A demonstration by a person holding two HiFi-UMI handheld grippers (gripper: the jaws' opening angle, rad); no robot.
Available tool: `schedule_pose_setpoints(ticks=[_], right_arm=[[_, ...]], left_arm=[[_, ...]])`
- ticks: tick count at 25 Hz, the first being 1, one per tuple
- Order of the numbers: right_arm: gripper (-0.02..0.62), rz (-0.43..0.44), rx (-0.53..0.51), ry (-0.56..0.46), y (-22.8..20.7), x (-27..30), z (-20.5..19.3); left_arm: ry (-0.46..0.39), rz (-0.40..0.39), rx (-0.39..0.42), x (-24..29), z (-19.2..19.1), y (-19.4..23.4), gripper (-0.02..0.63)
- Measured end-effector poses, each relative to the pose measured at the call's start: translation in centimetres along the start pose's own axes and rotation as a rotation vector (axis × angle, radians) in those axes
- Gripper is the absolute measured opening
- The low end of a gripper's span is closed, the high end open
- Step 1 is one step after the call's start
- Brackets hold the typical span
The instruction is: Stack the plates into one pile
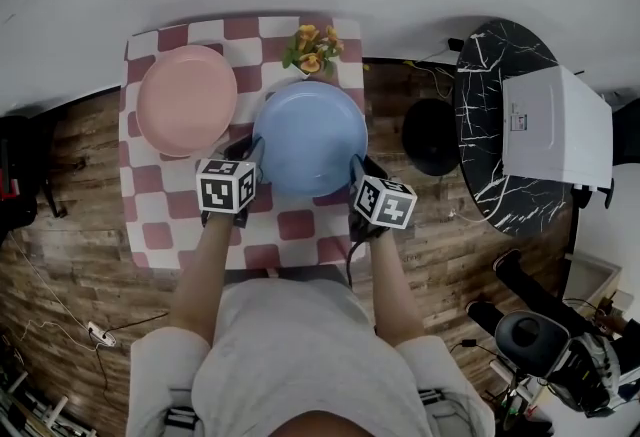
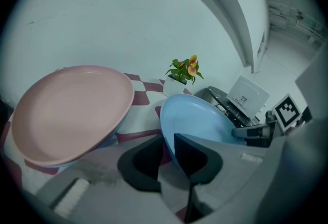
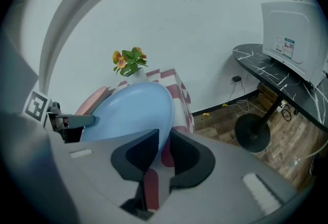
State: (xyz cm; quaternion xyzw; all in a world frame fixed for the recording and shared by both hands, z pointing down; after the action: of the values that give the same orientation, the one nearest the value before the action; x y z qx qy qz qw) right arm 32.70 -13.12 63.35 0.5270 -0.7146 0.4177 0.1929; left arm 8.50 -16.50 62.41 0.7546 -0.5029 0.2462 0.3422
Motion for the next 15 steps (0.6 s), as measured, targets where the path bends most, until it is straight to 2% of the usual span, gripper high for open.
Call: schedule_pose_setpoints(ticks=[7, 15], right_arm=[[0.063, 0.013, -0.008, -0.083, 1.8, -2.2, 1.7], [0.058, 0.054, -0.058, -0.144, 5.8, -3.3, 3.0]], left_arm=[[-0.084, -0.003, -0.011, -3.0, 1.4, -0.3, 0.077], [-0.168, 0.039, -0.034, -7.1, 2.1, 1.5, 0.072]])
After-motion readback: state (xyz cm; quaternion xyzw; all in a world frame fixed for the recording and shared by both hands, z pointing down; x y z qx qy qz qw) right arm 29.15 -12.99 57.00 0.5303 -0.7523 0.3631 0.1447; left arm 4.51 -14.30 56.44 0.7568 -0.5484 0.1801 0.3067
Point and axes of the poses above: the fingertips, and each gripper's own axes: x forward along the fingers, y to its left, z out of its top, the point moved 2 cm from there along -x, backward along the fingers, and after that the axes turned 6 degrees about z, right-handed, at the moved point
